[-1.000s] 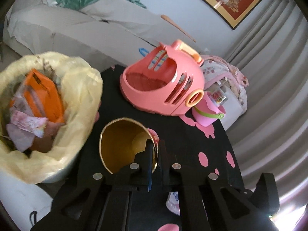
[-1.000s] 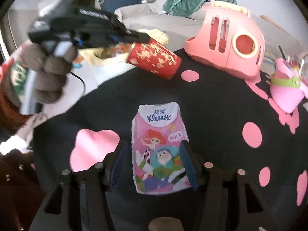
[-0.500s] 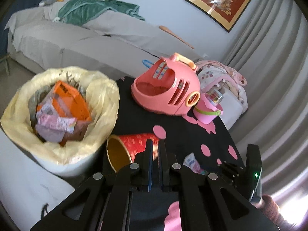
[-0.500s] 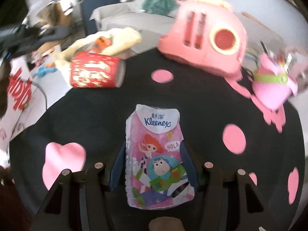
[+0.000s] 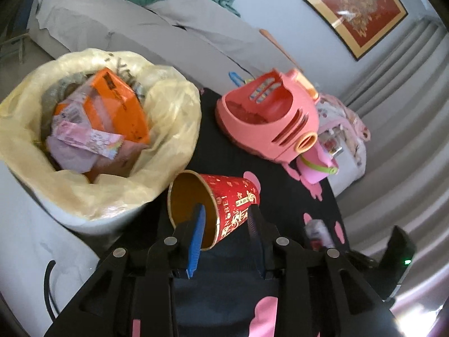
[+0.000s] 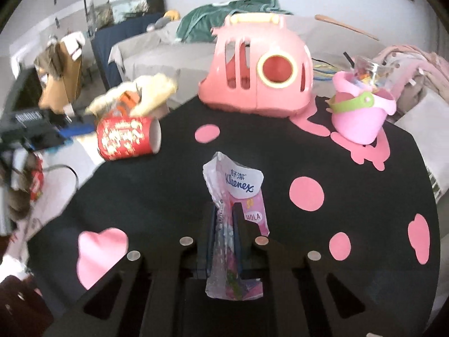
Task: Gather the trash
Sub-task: 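Lift and carry the tissue pack and red cup over the trash bag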
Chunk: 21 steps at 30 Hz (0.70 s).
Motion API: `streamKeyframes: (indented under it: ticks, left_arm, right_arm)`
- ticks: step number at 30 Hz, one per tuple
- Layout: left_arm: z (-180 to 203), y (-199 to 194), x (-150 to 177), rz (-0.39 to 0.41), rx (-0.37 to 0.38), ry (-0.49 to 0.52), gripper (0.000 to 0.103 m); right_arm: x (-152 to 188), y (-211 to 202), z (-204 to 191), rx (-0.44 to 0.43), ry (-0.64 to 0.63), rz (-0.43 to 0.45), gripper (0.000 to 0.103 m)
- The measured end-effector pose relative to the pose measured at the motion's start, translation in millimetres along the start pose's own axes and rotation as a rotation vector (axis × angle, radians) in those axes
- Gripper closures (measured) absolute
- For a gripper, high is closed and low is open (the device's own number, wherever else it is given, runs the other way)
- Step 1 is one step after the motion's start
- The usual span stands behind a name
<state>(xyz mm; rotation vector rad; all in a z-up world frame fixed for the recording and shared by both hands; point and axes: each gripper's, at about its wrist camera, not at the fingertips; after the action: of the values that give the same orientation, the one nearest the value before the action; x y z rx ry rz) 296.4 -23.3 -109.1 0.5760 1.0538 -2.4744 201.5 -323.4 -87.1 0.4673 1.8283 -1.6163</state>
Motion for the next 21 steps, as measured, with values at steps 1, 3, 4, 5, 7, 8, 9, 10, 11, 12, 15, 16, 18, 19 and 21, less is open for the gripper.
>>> streamKeyframes:
  ticks: [1, 3, 4, 5, 7, 8, 9, 10, 11, 12, 15, 16, 18, 19, 21]
  left_arm:
    - [2, 6, -1, -0.007, 0.002, 0.000, 0.070]
    - [5, 16, -3, -0.018, 0.002, -0.007, 0.071]
    - [7, 20, -4, -0.024, 0.001, -0.007, 0.072]
    - [9, 22, -5, -0.024, 0.001, -0.006, 0.074]
    - [16, 28, -6, -0.034, 0.032, 0.022, 0.092]
    - [19, 30, -5, -0.043, 0.053, 0.039, 0.094]
    - [23, 31, -5, -0.047, 0.052, 0.057, 0.096]
    - [26, 31, -4, -0.046, 0.042, 0.072, 0.098]
    - [29, 31, -3, -0.044, 0.030, 0.088, 0.099]
    - [34, 28, -3, -0.036, 0.017, 0.106, 0.101]
    - [42, 9, -1, -0.006, 0.000, 0.142, 0.101]
    - [46, 0, 0, 0.015, -0.013, 0.162, 0.101]
    - [53, -24, 3, 0.068, -0.050, 0.215, 0.101]
    - [57, -37, 5, 0.095, -0.074, 0.248, 0.101]
    - [61, -59, 8, 0.140, -0.117, 0.301, 0.101]
  right_arm:
    - [-1, -3, 1, -0.008, 0.016, 0.008, 0.092]
    - [-2, -7, 1, -0.021, 0.037, 0.016, 0.092]
    - [-2, -9, 0, -0.026, 0.044, 0.022, 0.092]
    - [-2, -11, -1, -0.030, 0.047, 0.025, 0.092]
    - [-3, -13, -4, -0.032, 0.051, 0.030, 0.092]
    - [-4, -15, -5, -0.030, 0.054, 0.037, 0.092]
    - [-4, -15, -6, -0.032, 0.056, 0.039, 0.092]
    - [-6, -17, -7, -0.033, 0.060, 0.043, 0.092]
    - [-7, -19, -9, -0.032, 0.065, 0.049, 0.092]
    - [-8, -20, -10, -0.031, 0.069, 0.054, 0.092]
    - [-14, -28, -16, -0.027, 0.076, 0.075, 0.092]
    - [-16, -32, -18, -0.027, 0.074, 0.083, 0.092]
    - [-22, -41, -26, -0.028, 0.058, 0.102, 0.092]
    - [-25, -46, -32, -0.027, 0.047, 0.113, 0.092]
    - [-33, -56, -43, -0.029, 0.023, 0.142, 0.092]
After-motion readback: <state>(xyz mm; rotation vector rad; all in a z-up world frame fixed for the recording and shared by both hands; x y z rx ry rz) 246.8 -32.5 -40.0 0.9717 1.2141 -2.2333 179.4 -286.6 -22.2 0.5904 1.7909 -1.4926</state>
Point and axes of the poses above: each gripper's, at about its wrist camera, not at the fingertips, and y roughly the way its jaws point, z to its right, x to its underside, and after that the axes turned 1 degree about -y, right-handed
